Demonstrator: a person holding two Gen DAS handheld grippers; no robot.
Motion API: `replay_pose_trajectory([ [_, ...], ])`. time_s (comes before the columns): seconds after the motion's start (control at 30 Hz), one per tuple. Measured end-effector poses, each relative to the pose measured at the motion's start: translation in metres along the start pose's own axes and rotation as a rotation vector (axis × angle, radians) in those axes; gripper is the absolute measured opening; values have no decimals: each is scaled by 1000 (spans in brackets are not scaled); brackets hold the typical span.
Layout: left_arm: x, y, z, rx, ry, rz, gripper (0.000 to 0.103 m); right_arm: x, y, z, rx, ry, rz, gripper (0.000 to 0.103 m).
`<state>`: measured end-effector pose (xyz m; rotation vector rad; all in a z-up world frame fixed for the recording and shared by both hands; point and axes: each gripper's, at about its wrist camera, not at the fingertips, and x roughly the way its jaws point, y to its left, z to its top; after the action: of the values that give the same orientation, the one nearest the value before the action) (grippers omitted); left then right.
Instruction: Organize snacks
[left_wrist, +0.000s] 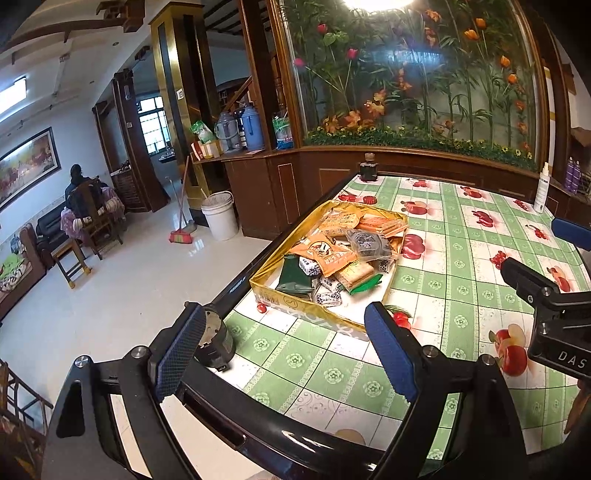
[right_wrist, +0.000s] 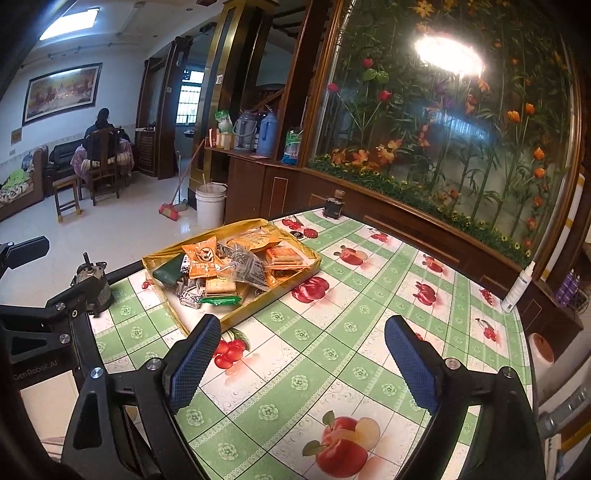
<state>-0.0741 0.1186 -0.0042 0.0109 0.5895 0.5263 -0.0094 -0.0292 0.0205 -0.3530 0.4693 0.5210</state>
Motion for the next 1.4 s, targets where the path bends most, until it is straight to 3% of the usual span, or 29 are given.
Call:
replay_pose_trajectory([
  [0.5,-1,-1,0,6,-2,1,89,-2,-11,0,38,-1,-70,93],
  [1.4,-7,0,7,5,-17,-7,89,-8,-5,4,12,-8,-82,93],
])
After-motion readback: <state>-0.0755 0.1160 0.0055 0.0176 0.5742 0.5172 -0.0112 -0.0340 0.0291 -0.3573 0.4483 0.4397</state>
